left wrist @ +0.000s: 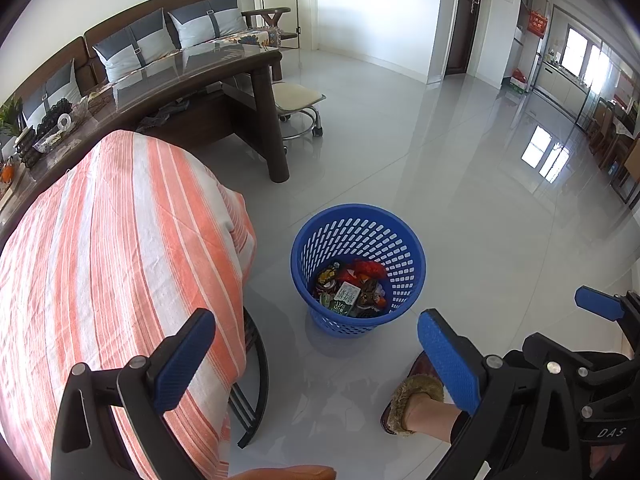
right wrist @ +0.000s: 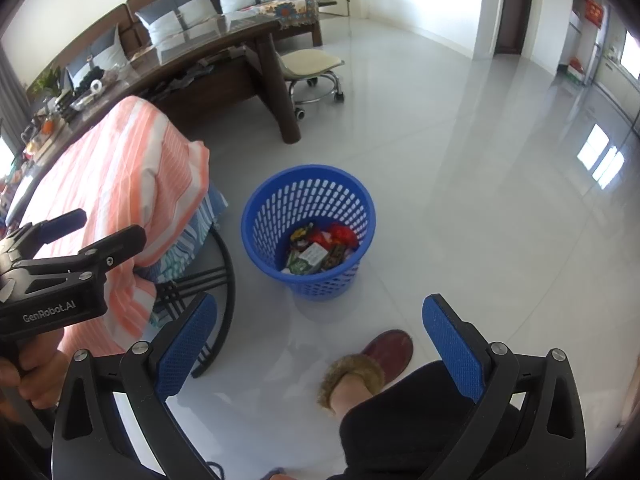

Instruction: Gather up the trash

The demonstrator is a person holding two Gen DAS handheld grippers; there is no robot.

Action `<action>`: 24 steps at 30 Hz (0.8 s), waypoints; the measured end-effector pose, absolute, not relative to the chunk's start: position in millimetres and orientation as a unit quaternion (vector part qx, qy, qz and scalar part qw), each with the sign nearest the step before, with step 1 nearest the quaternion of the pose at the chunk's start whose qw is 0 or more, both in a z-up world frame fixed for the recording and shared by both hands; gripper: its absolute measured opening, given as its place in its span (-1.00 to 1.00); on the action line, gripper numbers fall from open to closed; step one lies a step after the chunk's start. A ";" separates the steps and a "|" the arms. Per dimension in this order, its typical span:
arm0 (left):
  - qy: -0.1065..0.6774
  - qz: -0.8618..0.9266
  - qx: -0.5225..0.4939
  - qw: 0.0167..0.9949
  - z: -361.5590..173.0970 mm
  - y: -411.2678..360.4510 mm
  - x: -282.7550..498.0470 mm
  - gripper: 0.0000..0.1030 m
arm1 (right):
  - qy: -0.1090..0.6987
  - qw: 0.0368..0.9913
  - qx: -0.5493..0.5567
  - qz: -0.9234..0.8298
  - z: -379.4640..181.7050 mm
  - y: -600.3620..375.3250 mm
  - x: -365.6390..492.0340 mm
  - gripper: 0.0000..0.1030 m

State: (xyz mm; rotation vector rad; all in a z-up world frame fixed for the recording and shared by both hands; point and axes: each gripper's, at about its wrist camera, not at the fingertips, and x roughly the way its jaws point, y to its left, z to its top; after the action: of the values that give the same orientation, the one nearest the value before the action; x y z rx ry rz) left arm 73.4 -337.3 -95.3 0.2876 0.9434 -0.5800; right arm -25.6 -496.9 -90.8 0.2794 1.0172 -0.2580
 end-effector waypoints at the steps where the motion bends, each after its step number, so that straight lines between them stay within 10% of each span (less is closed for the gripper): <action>1: 0.446 -0.275 0.136 0.841 -95.3 -337.2 73.5 1.00 | 0.484 0.856 0.133 -0.123 -90.9 -496.5 -25.7 0.99; 24: 0.449 -0.276 0.146 0.837 -99.5 -344.5 70.5 1.00 | 0.486 0.854 0.140 -0.124 -91.4 -500.7 -26.9 0.99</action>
State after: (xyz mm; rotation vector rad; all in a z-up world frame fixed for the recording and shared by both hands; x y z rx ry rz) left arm 70.5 -344.5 -99.5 0.3087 0.9499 -0.5849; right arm -26.9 -500.7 -91.4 0.2942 1.0216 -0.2618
